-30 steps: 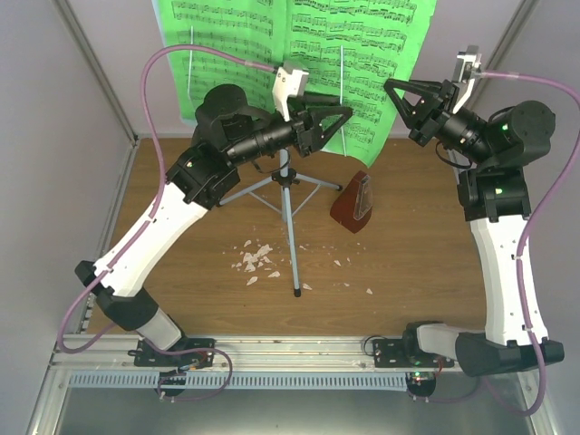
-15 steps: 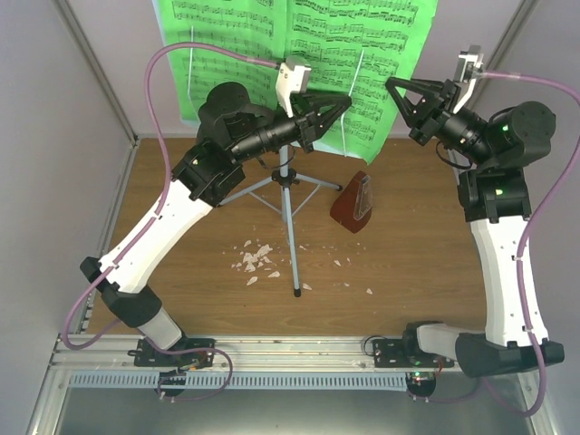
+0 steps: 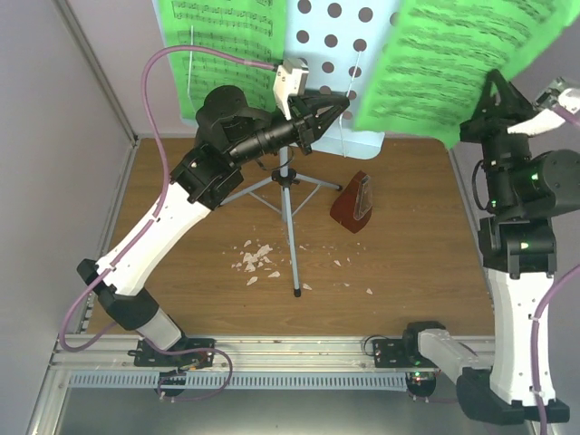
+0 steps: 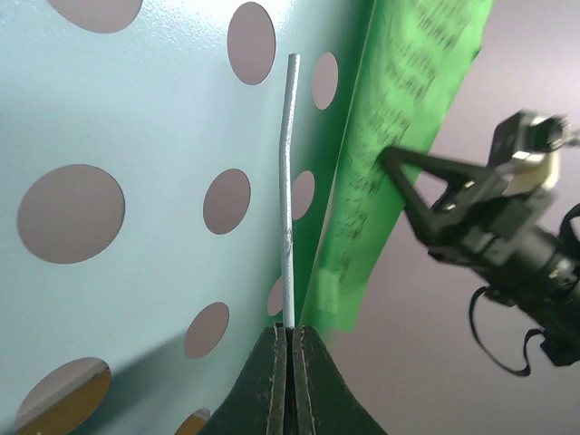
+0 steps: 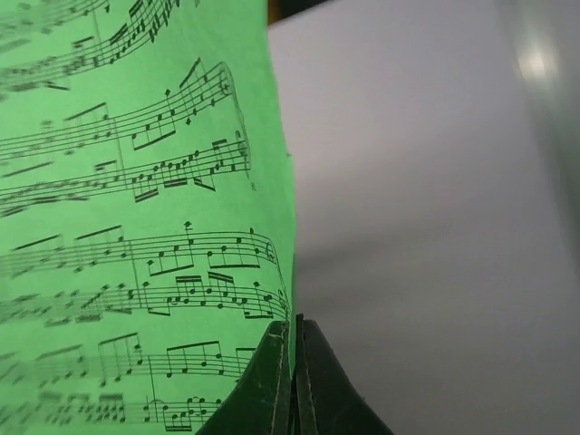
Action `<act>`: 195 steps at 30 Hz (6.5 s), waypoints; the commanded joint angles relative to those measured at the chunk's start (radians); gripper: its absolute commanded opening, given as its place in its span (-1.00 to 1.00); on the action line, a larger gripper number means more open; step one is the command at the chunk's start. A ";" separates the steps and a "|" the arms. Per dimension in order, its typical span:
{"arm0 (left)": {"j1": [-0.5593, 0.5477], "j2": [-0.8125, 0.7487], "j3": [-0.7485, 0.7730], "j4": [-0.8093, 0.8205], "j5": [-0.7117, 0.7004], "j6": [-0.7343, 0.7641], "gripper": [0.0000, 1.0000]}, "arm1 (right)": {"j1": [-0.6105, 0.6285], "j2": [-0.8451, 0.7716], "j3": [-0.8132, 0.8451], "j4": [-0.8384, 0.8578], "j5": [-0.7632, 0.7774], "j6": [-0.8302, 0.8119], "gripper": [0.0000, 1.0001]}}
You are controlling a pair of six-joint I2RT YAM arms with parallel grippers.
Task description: Pack up the instrument practice props
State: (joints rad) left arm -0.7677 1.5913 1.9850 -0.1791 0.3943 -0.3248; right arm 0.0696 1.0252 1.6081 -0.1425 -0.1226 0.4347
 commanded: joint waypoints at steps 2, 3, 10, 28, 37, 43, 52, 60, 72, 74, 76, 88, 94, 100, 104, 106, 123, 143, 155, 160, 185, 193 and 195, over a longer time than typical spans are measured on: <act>-0.005 -0.040 -0.017 0.043 -0.011 0.019 -1.00 | -0.117 -0.016 -0.195 -0.036 0.423 -0.017 -0.99; -0.005 -0.042 -0.017 0.040 -0.012 0.020 -1.00 | -0.142 -0.011 -0.232 -0.039 0.419 0.003 -0.99; -0.001 -0.049 -0.026 0.020 -0.022 0.029 -0.28 | -0.271 0.001 -0.560 0.013 0.172 0.164 -0.99; 0.009 -0.448 -0.745 0.140 0.310 0.061 0.98 | -0.352 0.014 -1.122 0.096 -0.132 0.285 -0.99; 0.133 -0.665 -1.217 0.094 0.086 -0.089 0.98 | -0.361 0.115 -1.184 0.073 -0.126 0.279 -0.99; 0.275 -0.702 -1.342 0.091 0.064 -0.151 0.98 | -0.372 0.034 -1.202 -0.002 -0.016 0.243 -0.99; 0.307 -0.684 -1.342 0.067 0.019 -0.127 0.98 | -0.381 -0.022 -1.198 -0.043 0.098 0.173 -0.99; 0.319 -0.732 -1.339 0.034 -0.065 -0.125 0.98 | -0.384 -0.025 -1.197 -0.030 0.089 0.161 -0.47; 0.514 -0.815 -1.370 0.085 0.053 -0.181 0.98 | -0.383 -0.302 -1.102 0.017 -0.063 0.033 0.81; 0.578 -0.802 -1.401 0.142 0.116 -0.225 0.98 | -0.375 -0.237 -1.051 0.025 -0.230 -0.033 0.81; 0.617 -0.796 -1.414 0.165 0.123 -0.244 0.98 | -0.331 -0.158 -1.003 0.006 -0.340 -0.087 0.79; 0.650 -0.891 -1.327 -0.043 -0.057 -0.104 0.98 | 0.435 -0.041 -0.971 0.084 -0.135 -0.228 0.75; 0.652 -0.915 -1.282 -0.063 -0.108 -0.072 0.98 | 0.628 -0.047 -0.777 -0.016 -0.338 -0.323 0.75; 0.651 -0.961 -1.228 -0.068 -0.145 -0.068 0.98 | 0.688 -0.026 -0.543 0.081 -0.394 -0.264 0.75; 0.652 -0.969 -1.169 -0.089 -0.152 -0.046 0.98 | 0.699 0.034 -0.393 0.131 -0.334 -0.213 0.69; 0.652 -0.964 -1.132 -0.101 -0.149 -0.027 0.98 | 0.705 0.071 -0.322 0.137 -0.281 -0.196 0.66; 0.651 -0.883 -0.980 -0.103 -0.054 -0.017 0.73 | 0.762 0.362 0.133 -0.011 0.044 -0.107 0.52; 0.653 -0.794 -0.817 -0.130 -0.012 0.014 0.65 | 0.764 0.591 0.412 -0.007 0.187 -0.124 -0.13; 0.679 -0.552 -0.440 -0.117 0.077 0.020 0.41 | 0.763 0.598 0.413 0.019 0.237 -0.128 -0.99; 0.688 -0.483 -0.359 -0.099 0.129 0.009 0.11 | 0.763 0.595 0.409 0.017 0.237 -0.130 -0.99; 0.749 -0.319 -0.195 -0.093 0.260 -0.020 -0.28 | 0.763 0.588 0.388 0.027 0.213 -0.116 -0.99; 0.749 -0.268 -0.153 -0.101 0.263 -0.026 -0.24 | 0.763 0.584 0.386 0.031 0.209 -0.118 -0.99; 0.749 -0.266 -0.156 -0.097 0.266 -0.026 -0.33 | 0.764 0.583 0.383 0.031 0.209 -0.118 -0.99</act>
State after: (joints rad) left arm -0.0254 1.3159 1.8030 -0.3038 0.6395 -0.3347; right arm 0.8303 1.6211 1.9972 -0.1478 0.0761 0.3115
